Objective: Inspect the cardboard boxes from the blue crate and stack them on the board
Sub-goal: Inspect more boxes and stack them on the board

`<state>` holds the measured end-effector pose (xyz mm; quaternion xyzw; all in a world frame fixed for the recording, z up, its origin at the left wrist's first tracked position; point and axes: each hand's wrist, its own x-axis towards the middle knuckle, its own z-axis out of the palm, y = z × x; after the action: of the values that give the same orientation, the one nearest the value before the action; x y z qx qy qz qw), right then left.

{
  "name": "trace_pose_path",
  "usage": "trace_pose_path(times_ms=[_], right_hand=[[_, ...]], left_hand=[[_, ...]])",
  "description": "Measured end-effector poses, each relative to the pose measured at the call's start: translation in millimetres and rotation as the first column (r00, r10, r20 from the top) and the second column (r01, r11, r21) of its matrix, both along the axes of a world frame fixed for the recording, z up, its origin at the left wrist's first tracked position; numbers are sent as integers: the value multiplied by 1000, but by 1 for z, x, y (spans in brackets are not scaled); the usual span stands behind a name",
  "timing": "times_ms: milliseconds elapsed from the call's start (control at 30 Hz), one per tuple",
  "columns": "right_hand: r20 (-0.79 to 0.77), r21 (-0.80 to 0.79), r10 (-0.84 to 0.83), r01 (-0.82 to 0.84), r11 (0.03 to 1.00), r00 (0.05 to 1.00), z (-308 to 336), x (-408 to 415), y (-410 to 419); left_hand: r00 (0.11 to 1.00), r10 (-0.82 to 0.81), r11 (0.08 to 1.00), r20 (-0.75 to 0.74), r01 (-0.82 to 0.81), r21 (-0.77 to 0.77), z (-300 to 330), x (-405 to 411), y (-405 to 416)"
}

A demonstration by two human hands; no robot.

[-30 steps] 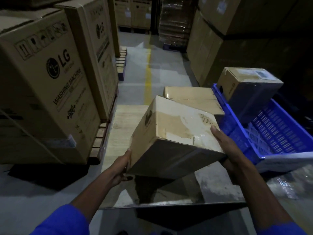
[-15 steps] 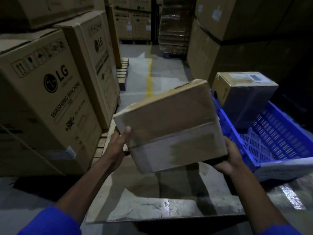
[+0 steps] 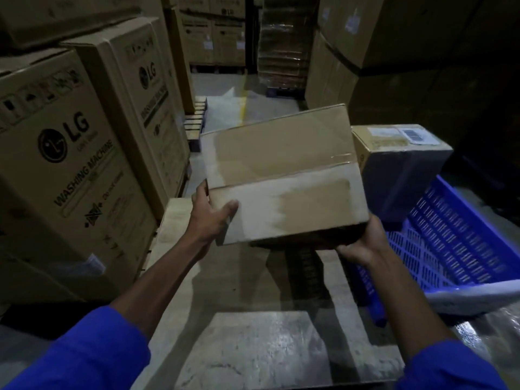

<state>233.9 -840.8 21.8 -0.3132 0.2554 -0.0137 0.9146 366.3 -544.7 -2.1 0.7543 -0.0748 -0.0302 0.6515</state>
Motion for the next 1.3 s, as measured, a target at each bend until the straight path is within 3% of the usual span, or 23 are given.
trace_pose_path(times_ms=[133, 300, 400, 533, 667, 767, 1167, 1300], right_hand=[[-124, 22, -105, 109, 994, 987, -1, 23, -19], [-179, 11, -94, 98, 995, 979, -5, 44, -31], [-233, 48, -60, 73, 996, 971, -15, 53, -40], [-333, -190, -103, 40, 981, 937, -28, 59, -36], [-286, -586, -263, 50, 809, 921, -53, 64, -27], [-202, -732, -301, 61, 679, 932, -61, 63, -28], [-182, -970, -182, -145, 197, 966, -63, 53, -63], [-169, -973, -166, -138, 184, 972, -62, 53, -67]], left_hand=[[999, -29, 999, 30, 30, -36, 10, 27, -24], [994, -113, 992, 13, 114, -52, 13, 52, -43], [981, -181, 978, -71, 172, -116, 15, 72, -50], [935, -352, 929, -41, 344, -135, 3, 77, -46], [868, -489, 869, -90, 493, 33, -31, 70, -34], [884, -453, 875, -118, 466, 134, -62, 70, -35], [982, -141, 959, -128, 168, 229, -62, 72, -58], [996, -23, 951, -82, 47, 305, -57, 57, -66]])
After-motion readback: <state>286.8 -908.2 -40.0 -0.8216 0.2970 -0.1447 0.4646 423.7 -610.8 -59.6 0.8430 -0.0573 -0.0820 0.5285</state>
